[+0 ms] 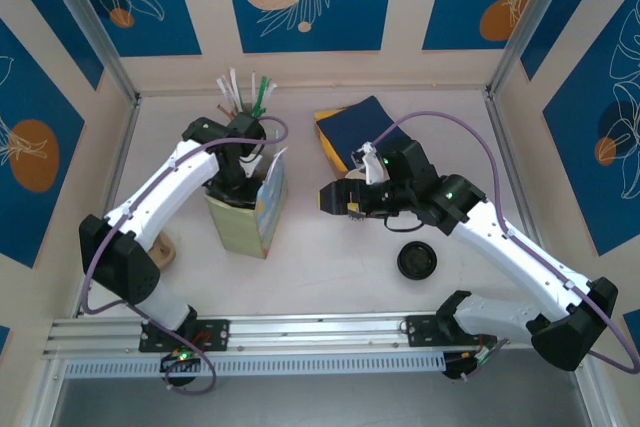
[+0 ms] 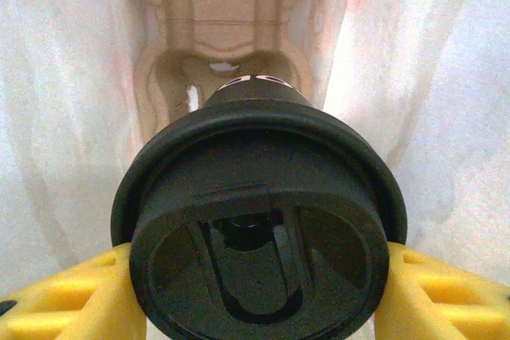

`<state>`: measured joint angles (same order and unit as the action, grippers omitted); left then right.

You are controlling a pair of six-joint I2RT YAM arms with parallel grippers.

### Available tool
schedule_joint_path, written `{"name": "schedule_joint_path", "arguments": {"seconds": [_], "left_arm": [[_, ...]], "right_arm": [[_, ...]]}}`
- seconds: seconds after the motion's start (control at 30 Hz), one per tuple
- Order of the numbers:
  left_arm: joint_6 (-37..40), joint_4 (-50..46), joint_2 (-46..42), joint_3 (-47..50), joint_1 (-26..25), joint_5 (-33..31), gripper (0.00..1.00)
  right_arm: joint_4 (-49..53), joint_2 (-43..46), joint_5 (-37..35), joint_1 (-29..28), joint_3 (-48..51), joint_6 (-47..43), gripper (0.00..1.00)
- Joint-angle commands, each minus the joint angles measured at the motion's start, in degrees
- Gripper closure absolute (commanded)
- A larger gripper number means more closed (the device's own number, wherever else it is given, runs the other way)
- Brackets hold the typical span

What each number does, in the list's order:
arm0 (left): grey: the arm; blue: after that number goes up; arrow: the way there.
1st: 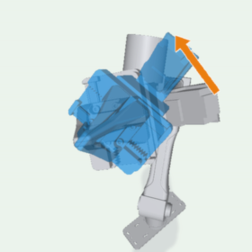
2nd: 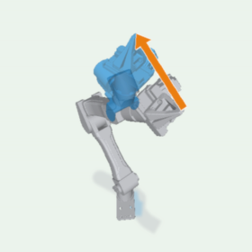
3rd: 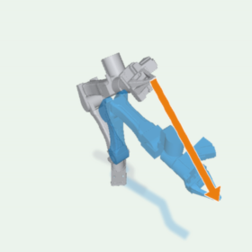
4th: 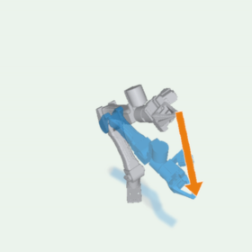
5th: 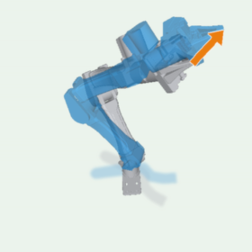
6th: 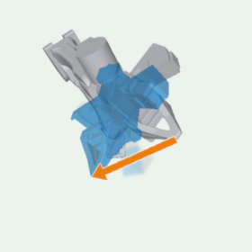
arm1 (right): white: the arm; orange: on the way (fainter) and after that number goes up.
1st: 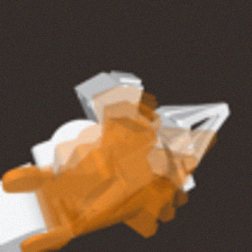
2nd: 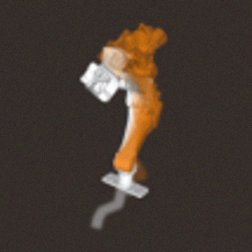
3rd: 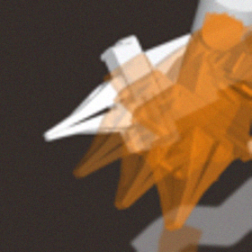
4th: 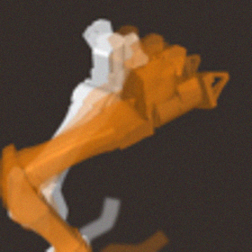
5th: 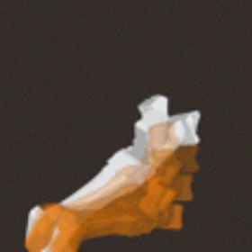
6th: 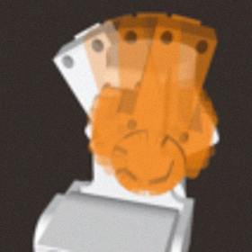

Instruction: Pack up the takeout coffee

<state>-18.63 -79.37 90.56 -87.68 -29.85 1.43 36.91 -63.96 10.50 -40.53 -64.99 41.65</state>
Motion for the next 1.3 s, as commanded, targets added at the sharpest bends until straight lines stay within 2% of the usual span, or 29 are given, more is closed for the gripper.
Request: {"name": "schedule_joint_path", "arguments": {"seconds": [0.0,0.43,1.27], "left_arm": [[1.3,-2.4,0.8,-1.0,-0.5,-1.2,0.49],[0.3,-3.3,0.0,-0.9,-0.1,-3.8,0.49],[1.8,-3.7,-2.1,1.2,2.9,-4.6,0.49]], "right_arm": [[0.1,-0.2,0.7,-0.2,0.2,-0.2,0.01],[0.1,0.0,0.7,-0.2,0.4,-0.2,0.01],[0.4,0.8,0.6,-0.1,0.8,-0.1,0.01]]}}
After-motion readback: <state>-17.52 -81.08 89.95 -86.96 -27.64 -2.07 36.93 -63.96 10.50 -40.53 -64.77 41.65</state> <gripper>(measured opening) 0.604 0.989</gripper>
